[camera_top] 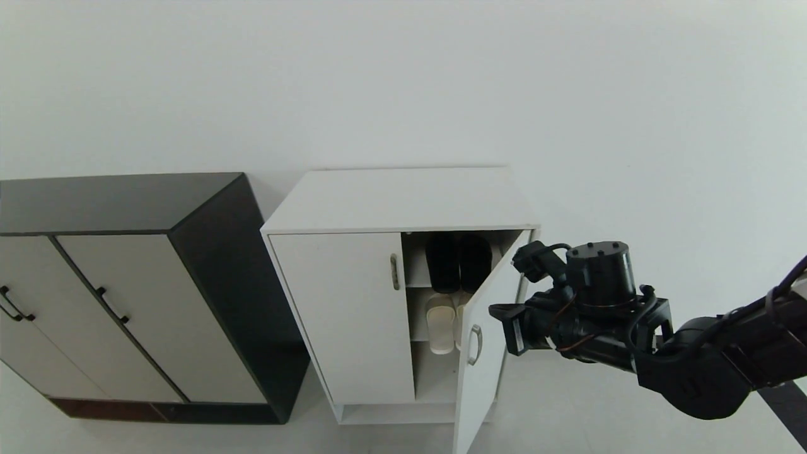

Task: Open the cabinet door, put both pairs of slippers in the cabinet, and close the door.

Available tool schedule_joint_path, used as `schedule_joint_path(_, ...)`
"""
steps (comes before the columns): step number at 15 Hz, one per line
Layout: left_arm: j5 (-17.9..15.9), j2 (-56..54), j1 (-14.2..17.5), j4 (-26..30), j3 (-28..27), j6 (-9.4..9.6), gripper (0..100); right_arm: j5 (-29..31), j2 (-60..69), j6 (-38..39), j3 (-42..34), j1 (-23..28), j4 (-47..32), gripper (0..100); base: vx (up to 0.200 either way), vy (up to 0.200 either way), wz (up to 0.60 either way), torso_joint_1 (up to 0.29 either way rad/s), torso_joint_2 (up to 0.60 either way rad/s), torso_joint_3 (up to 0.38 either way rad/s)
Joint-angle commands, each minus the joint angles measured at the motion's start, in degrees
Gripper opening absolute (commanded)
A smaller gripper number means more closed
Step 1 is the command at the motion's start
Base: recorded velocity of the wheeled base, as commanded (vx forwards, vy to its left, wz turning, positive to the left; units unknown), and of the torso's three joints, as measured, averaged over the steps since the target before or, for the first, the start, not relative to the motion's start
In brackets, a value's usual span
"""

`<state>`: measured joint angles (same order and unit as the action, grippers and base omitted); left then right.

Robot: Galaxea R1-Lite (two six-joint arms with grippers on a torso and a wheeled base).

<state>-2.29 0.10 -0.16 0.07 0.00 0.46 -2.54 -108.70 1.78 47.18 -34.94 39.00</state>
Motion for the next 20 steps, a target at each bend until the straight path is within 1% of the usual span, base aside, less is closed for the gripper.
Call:
schedule_joint_path(1,0.01,-0.01,-0.02,0.01,0.0,0.06,0,-0.8,0.33,-0.29,-3.06,0.66,1.43,0,0.2,0.0,0.0,-0.017,0.0,0.007)
schedule_joint_path(4,-0.08,-0.01,-0.02,0.01,0.0,0.06,0,-0.8,-1.07,-0.29,-4.11,0.66,3.45,0,0.2,0.0,0.0,0.007,0.01,0.006)
schedule_joint_path(9,-0.08,-0.01,-0.02,0.01,0.0,0.06,0,-0.8,-2.04,-0.29,-3.41,0.66,3.72,0,0.0,0.0,0.0,0.0,0.0,0.0)
schedule_joint_path(17,0.01,-0.01,-0.02,0.01,0.0,-0.02,0,-0.54,-8.63,-0.29,6.35,0.75,4.07,0,0.0,0.0,0.0,0.0,0.0,0.0)
schedule_joint_path(20,-0.08,-0.01,-0.02,-0.07,0.0,-0.02,0,-0.54,-10.83,-0.29,9.51,1.72,3.98,0,0.0,0.0,0.0,0.0,0.0,0.0)
